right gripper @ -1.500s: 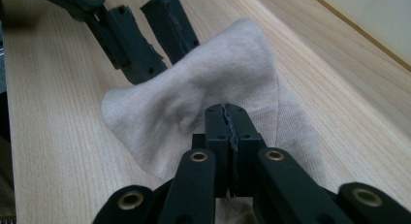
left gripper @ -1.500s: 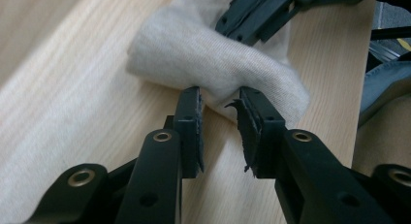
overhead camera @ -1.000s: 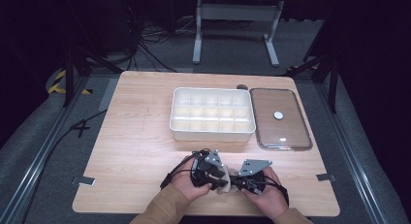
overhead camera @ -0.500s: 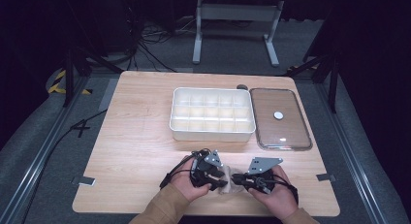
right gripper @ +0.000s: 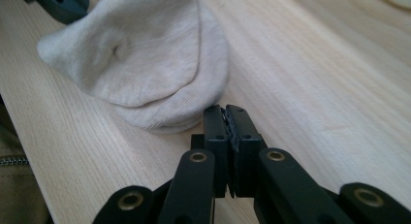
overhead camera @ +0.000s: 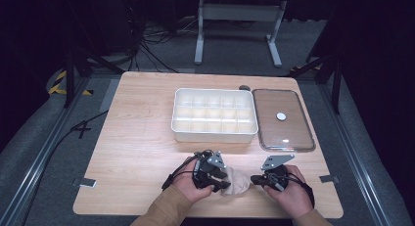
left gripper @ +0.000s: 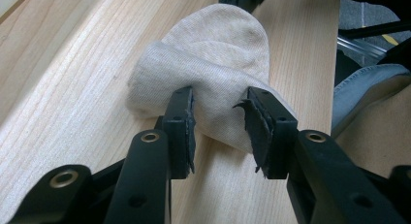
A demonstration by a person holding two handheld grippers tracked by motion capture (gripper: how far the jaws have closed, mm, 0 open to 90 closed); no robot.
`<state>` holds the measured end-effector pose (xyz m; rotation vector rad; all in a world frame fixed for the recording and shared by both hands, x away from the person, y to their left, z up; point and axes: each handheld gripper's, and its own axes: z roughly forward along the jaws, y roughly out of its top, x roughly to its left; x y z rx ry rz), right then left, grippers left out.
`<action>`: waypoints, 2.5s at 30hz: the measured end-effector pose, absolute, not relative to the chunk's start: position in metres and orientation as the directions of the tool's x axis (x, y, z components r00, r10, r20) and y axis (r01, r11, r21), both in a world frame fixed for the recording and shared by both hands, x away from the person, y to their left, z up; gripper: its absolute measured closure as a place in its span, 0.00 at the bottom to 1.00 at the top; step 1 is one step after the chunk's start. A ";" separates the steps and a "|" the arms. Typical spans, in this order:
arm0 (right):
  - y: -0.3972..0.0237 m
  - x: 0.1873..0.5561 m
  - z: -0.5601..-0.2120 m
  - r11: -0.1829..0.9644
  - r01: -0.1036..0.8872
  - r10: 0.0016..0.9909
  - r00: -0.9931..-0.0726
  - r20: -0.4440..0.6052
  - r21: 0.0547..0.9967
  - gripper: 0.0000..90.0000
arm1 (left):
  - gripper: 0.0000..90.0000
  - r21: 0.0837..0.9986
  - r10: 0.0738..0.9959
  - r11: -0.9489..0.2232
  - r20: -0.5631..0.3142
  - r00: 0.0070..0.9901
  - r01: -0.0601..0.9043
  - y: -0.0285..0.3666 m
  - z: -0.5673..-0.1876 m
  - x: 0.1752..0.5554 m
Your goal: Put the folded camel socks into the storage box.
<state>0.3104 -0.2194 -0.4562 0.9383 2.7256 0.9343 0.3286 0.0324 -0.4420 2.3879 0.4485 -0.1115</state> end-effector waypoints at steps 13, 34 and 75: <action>-0.203 0.308 -0.463 0.642 0.489 0.549 -0.831 0.092 0.590 0.98 | 0.71 0.639 0.258 -0.694 -0.208 0.944 0.330 0.023 -0.444 0.330; -0.202 0.303 -0.461 0.627 0.487 0.546 -0.831 0.103 0.608 0.97 | 0.73 0.635 0.241 -0.695 -0.238 0.941 0.339 0.007 -0.455 0.330; -0.191 0.315 -0.459 0.559 0.417 0.542 -0.838 0.065 0.716 0.99 | 0.73 0.650 0.264 -0.694 -0.169 0.949 0.309 0.026 -0.446 0.312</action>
